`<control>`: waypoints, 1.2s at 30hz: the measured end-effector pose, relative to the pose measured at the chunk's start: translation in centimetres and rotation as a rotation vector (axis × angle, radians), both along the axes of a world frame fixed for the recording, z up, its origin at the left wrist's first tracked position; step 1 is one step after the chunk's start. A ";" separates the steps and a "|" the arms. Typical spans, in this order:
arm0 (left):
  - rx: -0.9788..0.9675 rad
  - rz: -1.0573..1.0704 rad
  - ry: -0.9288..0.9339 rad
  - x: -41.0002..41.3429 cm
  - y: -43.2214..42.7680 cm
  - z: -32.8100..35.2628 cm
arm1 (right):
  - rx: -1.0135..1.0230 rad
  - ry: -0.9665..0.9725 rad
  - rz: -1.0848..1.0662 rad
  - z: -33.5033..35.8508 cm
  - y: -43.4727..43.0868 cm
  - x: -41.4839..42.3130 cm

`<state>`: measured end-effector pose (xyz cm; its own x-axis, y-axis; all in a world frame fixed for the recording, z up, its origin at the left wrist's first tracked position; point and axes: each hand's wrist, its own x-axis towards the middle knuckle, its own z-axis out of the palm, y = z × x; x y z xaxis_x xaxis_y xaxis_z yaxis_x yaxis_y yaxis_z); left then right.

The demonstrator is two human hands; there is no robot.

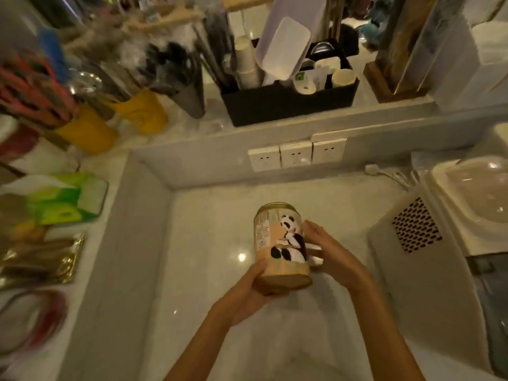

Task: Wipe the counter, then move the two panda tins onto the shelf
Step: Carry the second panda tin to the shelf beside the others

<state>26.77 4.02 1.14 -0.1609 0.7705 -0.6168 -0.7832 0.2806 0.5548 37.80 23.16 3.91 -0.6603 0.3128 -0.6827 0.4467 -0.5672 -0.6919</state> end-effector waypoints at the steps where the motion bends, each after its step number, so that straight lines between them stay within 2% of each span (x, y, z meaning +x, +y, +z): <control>1: 0.040 0.028 -0.031 0.7 -3.2 0.3 | -0.067 0.040 0.109 0.2 -2.5 0.6; 5: 0.079 0.138 -0.042 4.8 -13.9 2.6 | -0.303 0.234 0.295 1.0 -12.4 2.3; 8: 0.128 0.232 -0.010 8.5 -21.4 4.7 | -0.298 0.258 0.419 3.1 -18.7 3.2; 13: 0.133 0.554 0.108 15.9 -32.9 7.6 | -0.228 0.353 0.743 4.8 -28.9 3.7; 17: -0.035 0.938 0.267 21.6 -41.8 9.2 | -0.155 0.355 0.916 5.5 -39.6 3.6; 20: -0.163 1.080 0.379 27.3 -49.3 10.3 | -0.048 0.450 1.140 6.1 -49.9 4.8; 22: -0.268 1.216 0.423 31.5 -54.3 11.1 | -0.047 0.465 1.289 6.5 -57.3 6.5; 28: -0.631 1.722 0.410 42.2 -66.4 13.8 | -0.298 0.451 1.767 8.2 -76.8 13.2; 33: -0.830 2.042 0.532 47.6 -73.8 15.8 | -0.360 0.627 2.103 11.2 -89.7 17.1; 36: -0.998 2.177 0.632 50.3 -78.4 18.9 | -0.466 0.764 2.292 14.6 -98.7 19.0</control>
<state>77.09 -74.43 20.05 -0.1867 -0.9748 -0.1219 -0.0783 -0.1089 0.9910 56.79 -75.57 18.53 0.3353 -0.9400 -0.0627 0.1551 0.1207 -0.9805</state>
